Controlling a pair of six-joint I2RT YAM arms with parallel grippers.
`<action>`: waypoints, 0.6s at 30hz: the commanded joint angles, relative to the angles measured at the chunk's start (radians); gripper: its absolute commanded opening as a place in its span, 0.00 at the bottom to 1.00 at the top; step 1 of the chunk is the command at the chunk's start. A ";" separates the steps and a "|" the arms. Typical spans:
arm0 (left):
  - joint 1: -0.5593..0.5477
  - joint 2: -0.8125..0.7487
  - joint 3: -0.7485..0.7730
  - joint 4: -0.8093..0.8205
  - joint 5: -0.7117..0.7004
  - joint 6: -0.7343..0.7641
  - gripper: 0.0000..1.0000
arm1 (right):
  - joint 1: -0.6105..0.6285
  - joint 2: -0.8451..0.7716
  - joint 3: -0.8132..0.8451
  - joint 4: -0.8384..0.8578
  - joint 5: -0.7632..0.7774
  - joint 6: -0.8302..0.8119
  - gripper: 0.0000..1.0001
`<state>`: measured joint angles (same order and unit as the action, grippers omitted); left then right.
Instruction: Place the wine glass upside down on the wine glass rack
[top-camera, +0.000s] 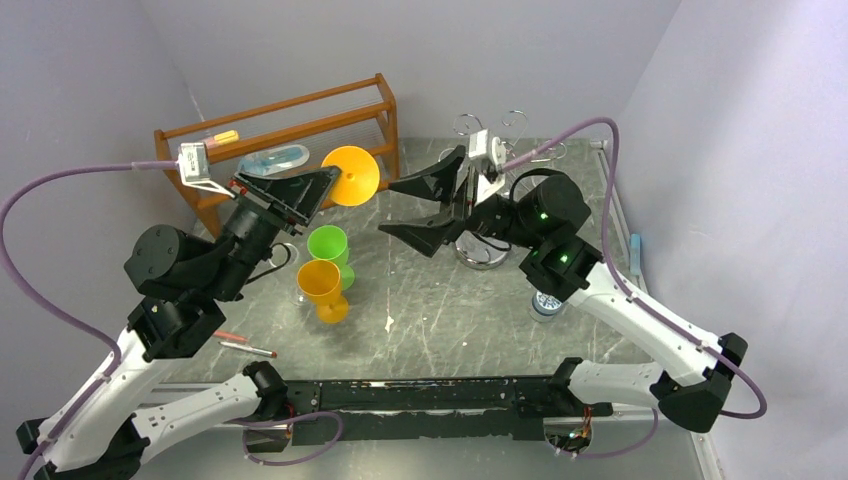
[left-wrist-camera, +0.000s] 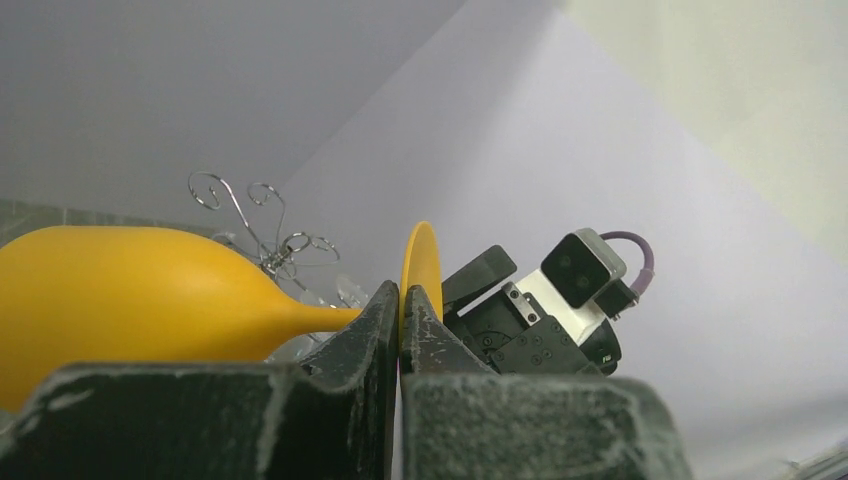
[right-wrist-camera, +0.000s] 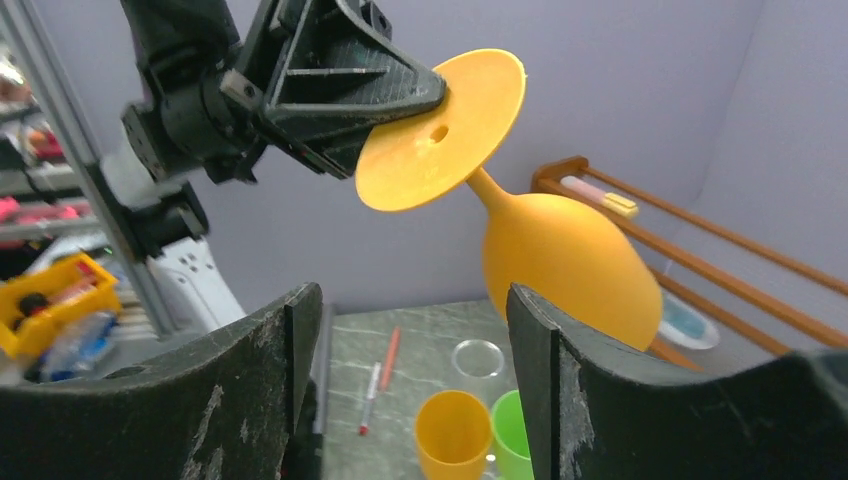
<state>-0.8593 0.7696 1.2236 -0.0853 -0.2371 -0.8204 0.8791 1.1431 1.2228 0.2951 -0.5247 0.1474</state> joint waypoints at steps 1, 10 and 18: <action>-0.003 0.006 -0.008 0.060 -0.028 0.022 0.05 | 0.004 0.027 0.082 -0.105 0.045 0.225 0.71; -0.003 0.016 -0.036 0.127 0.016 0.006 0.05 | 0.006 0.060 0.120 -0.070 0.137 0.522 0.69; -0.003 0.012 -0.061 0.132 0.026 0.007 0.05 | 0.006 0.074 0.140 -0.079 0.207 0.636 0.44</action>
<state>-0.8593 0.7895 1.1843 -0.0032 -0.2314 -0.8165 0.8791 1.2072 1.3346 0.2268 -0.3653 0.6926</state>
